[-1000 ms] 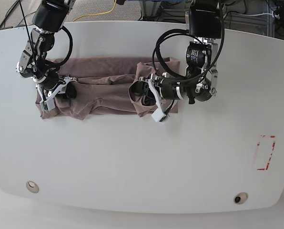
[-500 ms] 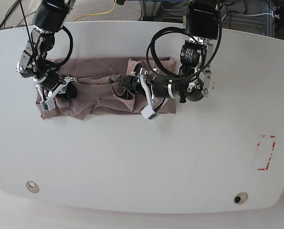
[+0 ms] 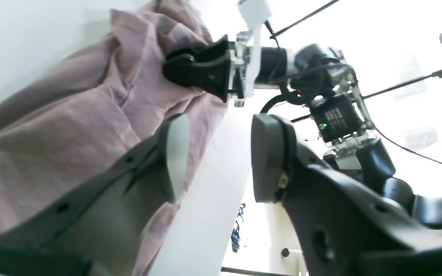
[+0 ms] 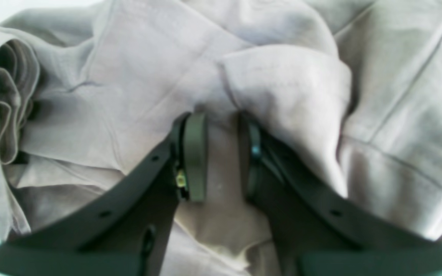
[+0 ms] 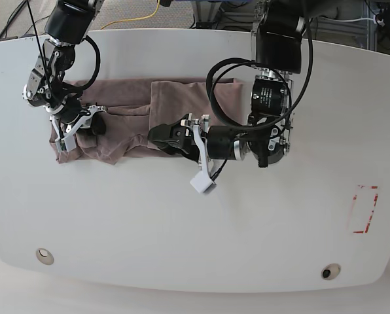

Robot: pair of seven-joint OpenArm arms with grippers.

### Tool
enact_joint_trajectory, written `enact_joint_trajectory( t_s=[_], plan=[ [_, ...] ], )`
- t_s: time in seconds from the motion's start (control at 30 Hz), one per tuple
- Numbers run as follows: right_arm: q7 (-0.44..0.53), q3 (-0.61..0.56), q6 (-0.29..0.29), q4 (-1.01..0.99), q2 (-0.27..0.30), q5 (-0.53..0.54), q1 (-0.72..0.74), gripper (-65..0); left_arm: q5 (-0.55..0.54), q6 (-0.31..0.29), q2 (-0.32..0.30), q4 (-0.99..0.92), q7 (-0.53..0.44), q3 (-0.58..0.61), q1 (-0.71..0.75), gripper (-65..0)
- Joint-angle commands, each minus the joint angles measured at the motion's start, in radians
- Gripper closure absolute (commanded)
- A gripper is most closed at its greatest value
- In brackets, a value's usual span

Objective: Layout the t-shirt on the table in an organized manner, then fold the t-shirt properly
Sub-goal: 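Lay the end onto the t-shirt's middle and open the left gripper, then grasp the folded end with the left gripper while the right holds the other end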

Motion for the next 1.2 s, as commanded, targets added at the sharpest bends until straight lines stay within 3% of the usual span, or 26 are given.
enact_joint_trajectory(
  t_s=[0.0, 0.17, 0.33, 0.5, 0.7, 0.8, 0.97, 1.17],
  plan=[
    [-0.053, -0.004, -0.005, 0.001, 0.004, -0.04, -0.005, -13.2, -0.031, -0.003, -0.033, 0.021, -0.026, -0.028, -0.045, -25.3],
    [-0.053, -0.004, -0.005, 0.001, 0.004, -0.04, -0.004, -13.2, 0.026, -0.003, -0.126, 0.019, -0.075, -0.02, -0.057, -25.3],
    [-0.053, -0.004, -0.005, 0.013, 0.004, -0.04, -0.004, -13.2, 0.101, -0.003, -0.169, 0.021, -0.112, 0.047, -0.053, -25.1],
    [-0.053, -0.004, -0.005, 0.031, 0.003, -0.04, -0.005, -13.2, 0.17, -0.002, -0.175, 0.019, -0.13, 0.106, -0.037, -22.9],
    [-0.053, -0.004, -0.005, 0.031, 0.003, -0.04, -0.004, -13.2, 0.364, 0.001, -0.173, 0.013, -0.178, 0.175, -0.003, -5.0],
    [-0.053, -0.002, -0.005, 0.031, 0.003, -0.04, -0.004, -13.2, 0.45, 0.001, -0.17, 0.023, -0.178, 0.198, 0.036, -3.9],
    [-0.053, -0.002, -0.005, 0.031, 0.003, -0.04, -0.004, -13.2, 0.5, 0.001, -0.176, 0.095, -0.175, 0.199, 0.096, -3.8],
    [-0.053, 0.001, -0.005, 0.033, 0.003, -0.04, -0.004, -13.2, 0.589, 0.001, -0.216, 0.127, -0.179, 0.199, 0.141, -3.8]
  ],
)
